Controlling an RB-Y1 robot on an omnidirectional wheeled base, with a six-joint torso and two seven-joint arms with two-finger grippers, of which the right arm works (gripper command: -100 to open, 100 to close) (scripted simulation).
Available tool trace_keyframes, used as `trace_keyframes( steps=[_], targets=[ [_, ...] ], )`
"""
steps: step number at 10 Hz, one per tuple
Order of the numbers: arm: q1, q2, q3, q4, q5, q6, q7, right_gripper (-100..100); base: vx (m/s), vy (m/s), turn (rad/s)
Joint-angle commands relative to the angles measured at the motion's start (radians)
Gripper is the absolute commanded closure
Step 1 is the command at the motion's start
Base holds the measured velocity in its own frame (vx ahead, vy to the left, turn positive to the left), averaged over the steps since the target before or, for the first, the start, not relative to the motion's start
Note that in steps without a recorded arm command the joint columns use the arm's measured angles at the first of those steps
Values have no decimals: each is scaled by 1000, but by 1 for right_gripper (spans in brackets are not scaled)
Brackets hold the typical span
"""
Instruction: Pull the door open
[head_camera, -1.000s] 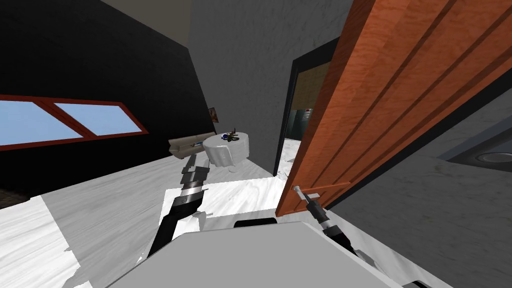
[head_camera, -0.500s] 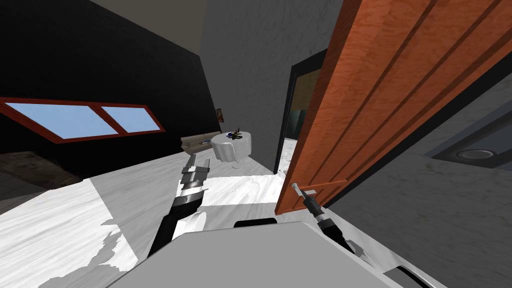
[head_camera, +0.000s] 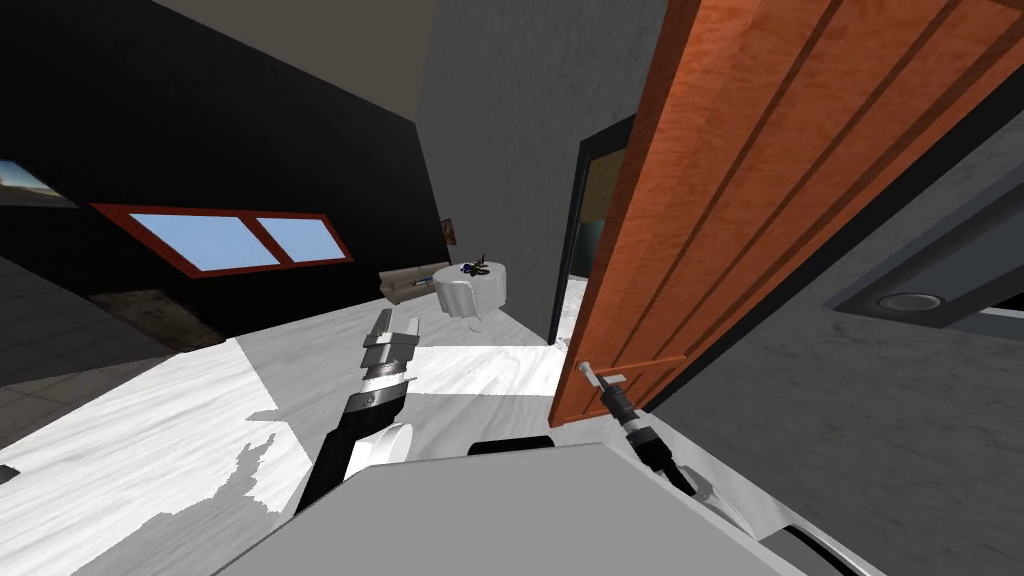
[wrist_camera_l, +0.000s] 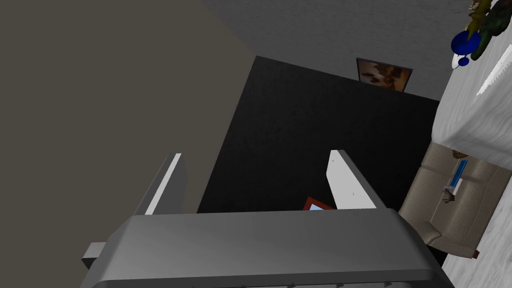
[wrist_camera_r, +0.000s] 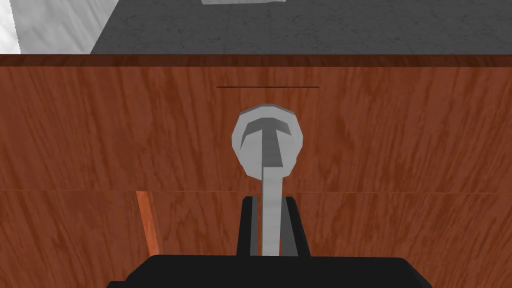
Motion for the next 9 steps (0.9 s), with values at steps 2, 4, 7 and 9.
trace_keyframes(
  steps=[2, 4, 7, 9],
  targets=[
    [-26, 7, 13, 8, -10, 14, 6, 100, -175, -75, 138],
    [-35, 9, 19, 1, -16, 31, 11, 100, -185, -69, 67],
    [-11, 0, 18, -5, -19, 15, 7, 100, -120, -63, 131],
    [1, -7, 20, 8, -22, -11, 1, 100, -215, -88, 235]
  ],
)
